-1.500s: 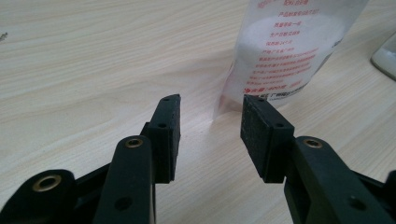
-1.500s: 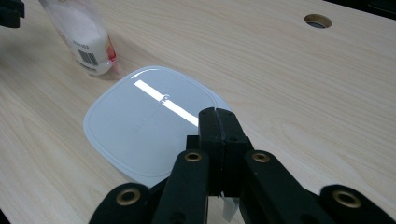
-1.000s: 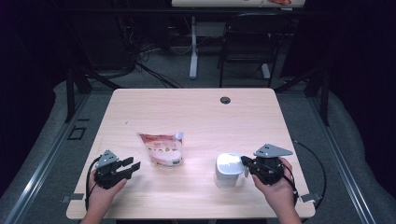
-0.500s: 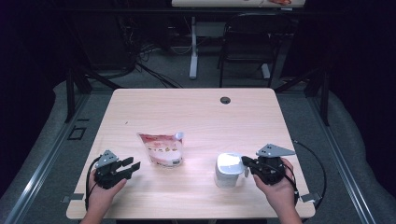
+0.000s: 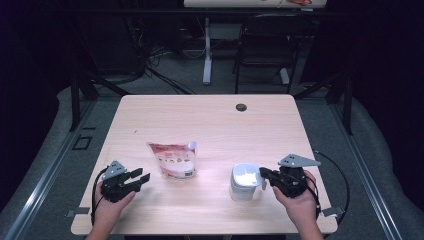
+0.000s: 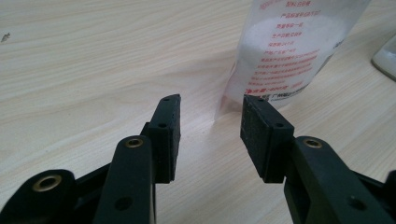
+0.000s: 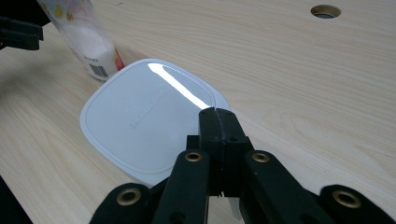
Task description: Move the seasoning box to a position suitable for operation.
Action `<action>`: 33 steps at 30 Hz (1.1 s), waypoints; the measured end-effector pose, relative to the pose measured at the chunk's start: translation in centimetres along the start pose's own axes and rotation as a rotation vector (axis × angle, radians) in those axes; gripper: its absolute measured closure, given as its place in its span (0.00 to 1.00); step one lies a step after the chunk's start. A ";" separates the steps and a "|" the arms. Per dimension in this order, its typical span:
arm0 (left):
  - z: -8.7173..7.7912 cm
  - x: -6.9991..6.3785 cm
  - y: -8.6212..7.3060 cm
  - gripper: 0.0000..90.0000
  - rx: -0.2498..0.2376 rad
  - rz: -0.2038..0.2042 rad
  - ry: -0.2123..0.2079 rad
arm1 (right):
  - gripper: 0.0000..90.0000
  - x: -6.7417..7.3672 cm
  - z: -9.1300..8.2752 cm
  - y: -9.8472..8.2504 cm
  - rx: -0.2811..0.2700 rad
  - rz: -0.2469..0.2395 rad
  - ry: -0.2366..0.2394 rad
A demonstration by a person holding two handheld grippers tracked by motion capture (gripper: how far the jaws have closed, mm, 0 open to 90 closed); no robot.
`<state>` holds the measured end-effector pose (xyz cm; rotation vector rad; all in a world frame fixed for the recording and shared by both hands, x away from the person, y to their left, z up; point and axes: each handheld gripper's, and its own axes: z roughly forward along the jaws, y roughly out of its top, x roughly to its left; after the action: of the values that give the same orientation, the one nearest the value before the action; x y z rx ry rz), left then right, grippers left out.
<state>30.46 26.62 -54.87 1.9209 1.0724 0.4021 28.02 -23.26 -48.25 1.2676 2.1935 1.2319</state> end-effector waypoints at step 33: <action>0.0 0.0 0.0 0.65 -0.002 -0.001 0.003 | 1.00 -1.3 0.0 -0.8 -0.044 0.142 0.072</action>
<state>30.44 26.60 -54.85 1.9187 1.0745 0.4059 28.27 -24.48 -49.06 1.4030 2.1446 1.3921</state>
